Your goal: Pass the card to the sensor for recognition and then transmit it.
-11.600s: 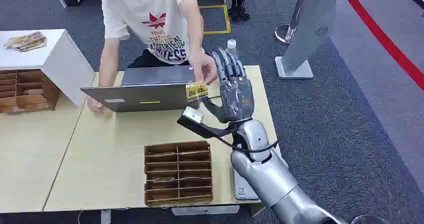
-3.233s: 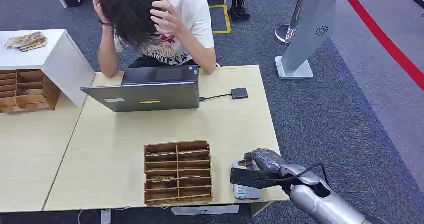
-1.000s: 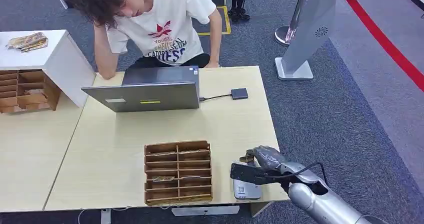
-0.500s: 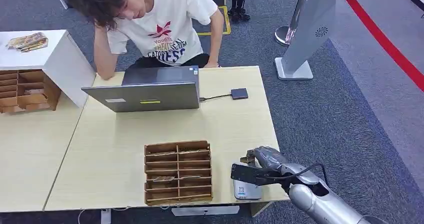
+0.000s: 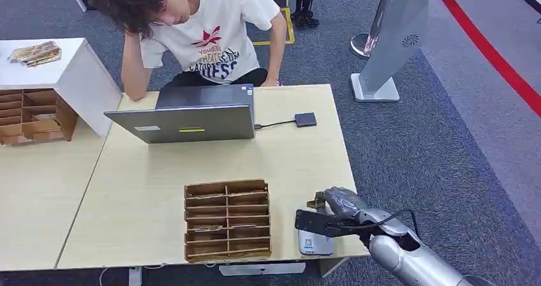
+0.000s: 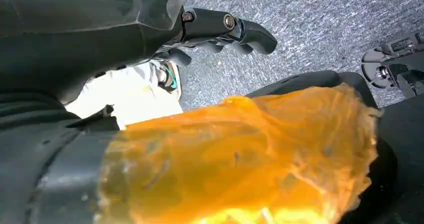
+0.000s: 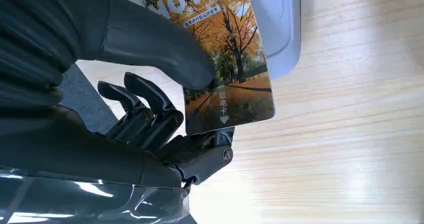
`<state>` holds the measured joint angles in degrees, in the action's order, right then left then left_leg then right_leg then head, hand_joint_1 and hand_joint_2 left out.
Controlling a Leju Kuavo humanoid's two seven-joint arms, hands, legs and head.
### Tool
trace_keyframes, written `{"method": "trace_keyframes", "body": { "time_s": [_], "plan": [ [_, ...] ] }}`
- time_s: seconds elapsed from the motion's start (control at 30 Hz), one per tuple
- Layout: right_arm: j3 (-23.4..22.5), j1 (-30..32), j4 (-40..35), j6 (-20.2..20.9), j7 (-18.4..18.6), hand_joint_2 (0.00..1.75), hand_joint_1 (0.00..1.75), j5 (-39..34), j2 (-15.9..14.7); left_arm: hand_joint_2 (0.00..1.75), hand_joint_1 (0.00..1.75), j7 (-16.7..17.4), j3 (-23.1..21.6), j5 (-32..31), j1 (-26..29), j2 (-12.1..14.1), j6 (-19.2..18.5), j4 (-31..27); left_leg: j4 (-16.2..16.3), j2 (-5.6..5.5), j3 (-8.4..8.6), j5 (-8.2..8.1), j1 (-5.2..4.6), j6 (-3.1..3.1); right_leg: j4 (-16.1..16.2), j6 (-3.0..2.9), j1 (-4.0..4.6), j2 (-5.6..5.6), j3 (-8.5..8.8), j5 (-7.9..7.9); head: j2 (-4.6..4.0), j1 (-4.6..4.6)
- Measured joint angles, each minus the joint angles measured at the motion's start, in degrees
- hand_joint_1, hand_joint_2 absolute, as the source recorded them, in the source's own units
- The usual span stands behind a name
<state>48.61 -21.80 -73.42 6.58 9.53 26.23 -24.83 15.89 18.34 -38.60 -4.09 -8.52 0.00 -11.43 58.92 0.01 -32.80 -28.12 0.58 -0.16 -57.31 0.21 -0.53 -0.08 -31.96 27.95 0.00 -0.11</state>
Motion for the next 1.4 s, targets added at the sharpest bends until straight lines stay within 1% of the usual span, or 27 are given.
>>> {"method": "trace_keyframes", "body": {
  "time_s": [0.87, 1.4],
  "plan": [
    [-0.18, 0.52, -0.89, -0.05, 0.11, 1.75, 1.75, 0.09, -0.61, 0.0, 0.0, 0.0, 0.0, -0.48, 0.04, 0.02, -0.15, 0.0, 0.0, 0.01, 0.0, 0.0, 0.0, 0.0, 0.0, 0.0, 0.0, 0.01, 0.0, 0.0, 0.0, 0.0],
    [-0.44, 1.29, -2.03, -0.05, 0.26, 1.75, 1.75, -0.2, -1.73, 0.0, 0.0, -0.39, 0.0, -0.66, 0.13, 0.04, -0.24, 0.0, 0.0, 0.01, 0.0, 0.0, 0.0, 0.0, 0.0, 0.0, 0.0, 0.0, 0.0, 0.0, 0.0, 0.0]
  ]
}}
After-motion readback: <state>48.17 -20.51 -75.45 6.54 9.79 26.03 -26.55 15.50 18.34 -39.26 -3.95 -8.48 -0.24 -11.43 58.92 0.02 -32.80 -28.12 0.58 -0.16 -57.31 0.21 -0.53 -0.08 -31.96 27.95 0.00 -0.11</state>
